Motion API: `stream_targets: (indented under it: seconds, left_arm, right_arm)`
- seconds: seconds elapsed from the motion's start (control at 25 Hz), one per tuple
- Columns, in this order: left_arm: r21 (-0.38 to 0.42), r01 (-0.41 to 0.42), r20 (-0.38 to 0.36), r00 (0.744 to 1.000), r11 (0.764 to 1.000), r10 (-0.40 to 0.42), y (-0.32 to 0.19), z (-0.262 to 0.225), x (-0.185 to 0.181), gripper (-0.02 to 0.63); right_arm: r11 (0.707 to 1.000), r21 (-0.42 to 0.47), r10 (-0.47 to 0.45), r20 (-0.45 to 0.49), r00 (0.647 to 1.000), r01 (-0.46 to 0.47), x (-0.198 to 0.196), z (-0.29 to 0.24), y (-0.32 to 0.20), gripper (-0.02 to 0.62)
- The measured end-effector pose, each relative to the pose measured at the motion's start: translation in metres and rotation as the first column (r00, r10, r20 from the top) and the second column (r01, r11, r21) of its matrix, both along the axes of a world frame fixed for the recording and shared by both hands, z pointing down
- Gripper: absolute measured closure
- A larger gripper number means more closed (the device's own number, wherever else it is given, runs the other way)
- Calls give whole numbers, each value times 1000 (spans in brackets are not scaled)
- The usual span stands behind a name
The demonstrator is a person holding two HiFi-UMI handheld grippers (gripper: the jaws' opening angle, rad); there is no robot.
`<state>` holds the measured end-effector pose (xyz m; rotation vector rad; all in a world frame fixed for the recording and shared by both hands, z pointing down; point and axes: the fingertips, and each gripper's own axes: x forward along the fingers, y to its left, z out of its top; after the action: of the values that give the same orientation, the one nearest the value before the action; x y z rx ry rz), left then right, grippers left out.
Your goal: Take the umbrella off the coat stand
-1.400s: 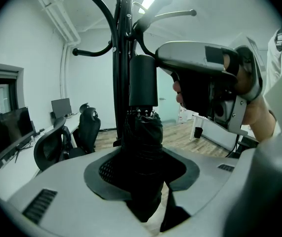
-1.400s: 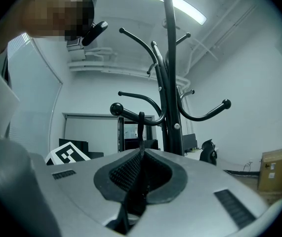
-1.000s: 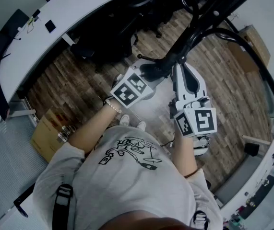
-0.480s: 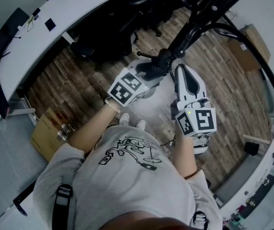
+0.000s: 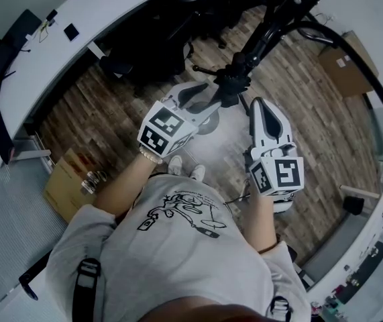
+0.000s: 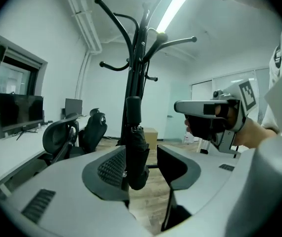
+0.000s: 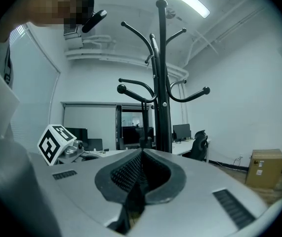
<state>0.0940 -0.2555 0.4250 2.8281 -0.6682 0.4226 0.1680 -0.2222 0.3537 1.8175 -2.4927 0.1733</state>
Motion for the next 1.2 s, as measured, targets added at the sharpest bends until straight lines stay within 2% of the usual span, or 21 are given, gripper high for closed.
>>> stream_targets:
  seconds: [0.52,0.68,0.96,1.2]
  left_arm:
    - [116,104,-130,988,988,-89,41,-63,-52,512]
    - [152,122,-148,984,981,-100,52,-79,-67,545]
    - [180,140,-168,980,974,-109,70,-98,-83,562]
    - [233,132,-225,971,964,-78,80,-112,-85,566]
  right_arm:
    - [998,11,-62,-84,994,63,-25,-22,48,584]
    - [998,29,-57,-118,991,61,-33,-42,58,584]
    - [997,35,-60,-143,988,66,-39,-59,74,584]
    - [995,44,-83,-151,985,91,-48,-64,85,584]
